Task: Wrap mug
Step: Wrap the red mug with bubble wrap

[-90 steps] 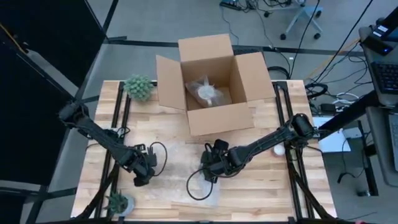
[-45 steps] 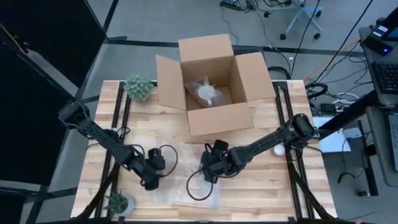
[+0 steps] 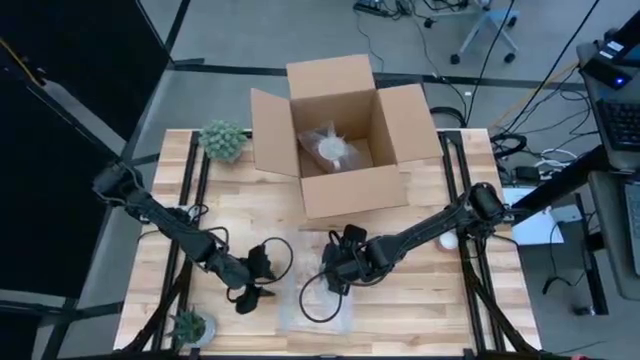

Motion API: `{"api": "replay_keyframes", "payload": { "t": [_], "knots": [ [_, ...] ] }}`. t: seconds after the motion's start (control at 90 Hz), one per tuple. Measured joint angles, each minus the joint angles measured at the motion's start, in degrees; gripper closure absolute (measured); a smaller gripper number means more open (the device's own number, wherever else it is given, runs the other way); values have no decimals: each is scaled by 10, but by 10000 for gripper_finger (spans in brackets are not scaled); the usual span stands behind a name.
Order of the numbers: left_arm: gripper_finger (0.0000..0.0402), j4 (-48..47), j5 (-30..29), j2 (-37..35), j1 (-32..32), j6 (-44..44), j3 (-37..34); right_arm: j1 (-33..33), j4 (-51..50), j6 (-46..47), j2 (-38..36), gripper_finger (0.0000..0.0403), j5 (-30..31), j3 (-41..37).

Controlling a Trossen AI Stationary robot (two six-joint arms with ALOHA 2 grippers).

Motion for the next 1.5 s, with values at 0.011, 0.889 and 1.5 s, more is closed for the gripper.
{"api": "replay_keyframes", "payload": {
  "t": [0.011, 0.889, 1.5],
  "knots": [
    [197, 1, 0, -1, 0, -1, 0, 0, 0, 0, 0, 184, 0, 0],
    [214, 25, -175, 164, 20, 39, 2, 0, 1, -4, 0, 184, 0, 0],
    [391, 31, -158, 110, 6, 79, 46, 0, 1, 0, 0, 184, -1, 0]
  ]
}}
